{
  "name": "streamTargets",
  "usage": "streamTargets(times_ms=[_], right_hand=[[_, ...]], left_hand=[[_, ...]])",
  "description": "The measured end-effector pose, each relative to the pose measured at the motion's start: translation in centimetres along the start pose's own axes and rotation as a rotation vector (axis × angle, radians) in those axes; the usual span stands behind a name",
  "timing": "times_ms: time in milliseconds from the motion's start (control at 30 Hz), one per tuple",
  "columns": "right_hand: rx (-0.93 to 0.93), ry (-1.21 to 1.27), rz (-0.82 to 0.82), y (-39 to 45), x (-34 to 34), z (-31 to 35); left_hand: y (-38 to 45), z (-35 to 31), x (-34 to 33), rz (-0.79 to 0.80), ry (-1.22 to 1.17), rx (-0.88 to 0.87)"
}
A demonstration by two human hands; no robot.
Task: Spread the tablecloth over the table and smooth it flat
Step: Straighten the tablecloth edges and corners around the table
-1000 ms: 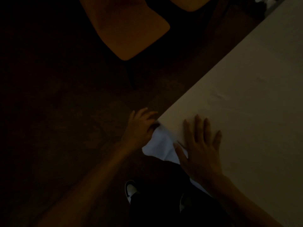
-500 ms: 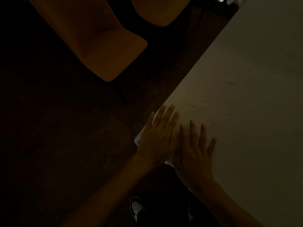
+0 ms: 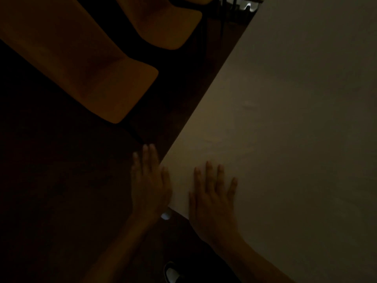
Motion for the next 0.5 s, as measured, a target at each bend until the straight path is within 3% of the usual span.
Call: streamTargets(times_ms=[67,133,333,500], right_hand=[[0.021,-0.031,0.031,0.0,-0.4,0.0],[0.057,-0.084,0.074,0.0,-0.8,-0.1],[-0.008,0.001,0.007,-0.2,0.1,-0.2],[-0.031,-0.032,0.025,-0.4,0.2,-0.3]], left_hand=[[-0.8,-3.9,-0.6,0.005,0.052,-0.312],[-1.7,-5.2,-2.4,0.077,0.094,-0.460],[-1.4,-0.7,-3.5,0.137,0.173,-0.345],[-2.8,2.5,-2.1,0.278,0.055,-0.265]])
Point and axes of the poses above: each hand's wrist, its own y-axis towards the middle knuckle, its own x-axis out of the back of the hand, z = x × y, the point moved 7 cm from there along y, towards the middle knuckle
